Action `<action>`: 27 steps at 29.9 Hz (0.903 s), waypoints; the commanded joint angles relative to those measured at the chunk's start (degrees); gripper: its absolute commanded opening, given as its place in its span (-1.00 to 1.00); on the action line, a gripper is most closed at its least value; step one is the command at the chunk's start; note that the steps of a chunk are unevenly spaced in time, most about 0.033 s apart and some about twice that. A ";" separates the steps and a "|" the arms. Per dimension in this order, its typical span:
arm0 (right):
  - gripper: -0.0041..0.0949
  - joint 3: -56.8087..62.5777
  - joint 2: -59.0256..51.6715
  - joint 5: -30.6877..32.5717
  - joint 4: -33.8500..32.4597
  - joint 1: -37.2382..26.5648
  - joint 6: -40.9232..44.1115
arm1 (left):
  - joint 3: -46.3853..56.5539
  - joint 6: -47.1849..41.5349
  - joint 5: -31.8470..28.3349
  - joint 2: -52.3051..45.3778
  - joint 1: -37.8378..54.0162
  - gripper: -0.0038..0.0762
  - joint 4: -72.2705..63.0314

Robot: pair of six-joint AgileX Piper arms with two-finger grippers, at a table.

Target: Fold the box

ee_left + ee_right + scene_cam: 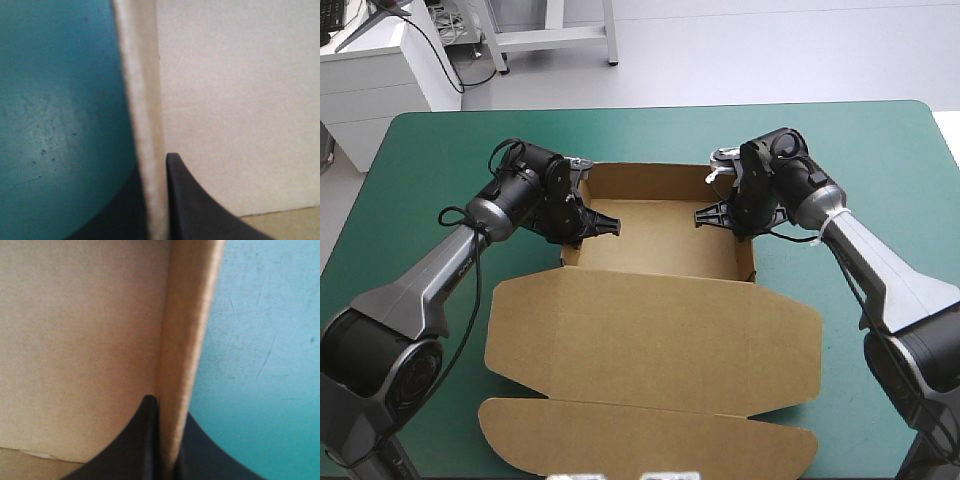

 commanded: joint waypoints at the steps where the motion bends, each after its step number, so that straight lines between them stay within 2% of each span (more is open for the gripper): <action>1: -0.94 -1.74 -1.47 -3.75 3.82 -1.14 -2.88 | -1.82 1.57 -2.22 -1.72 -0.86 -0.92 -6.22; 20: -0.93 -1.74 1.82 -9.10 4.91 -2.85 -2.72 | -2.09 1.15 -2.00 2.15 -0.86 -0.92 -6.39; 23: -0.78 -1.74 1.82 -9.25 4.81 -2.95 -2.81 | -2.13 1.66 -2.21 2.64 -0.86 -0.91 -6.49; 25: -0.55 -1.74 1.82 -9.15 4.81 -2.95 -2.81 | -2.13 1.66 -2.32 2.76 -0.86 -0.89 -6.49; 27: -0.24 -1.74 1.82 -9.15 4.81 -2.95 -2.81 | -2.13 1.66 -2.32 2.99 -0.86 -0.83 -6.49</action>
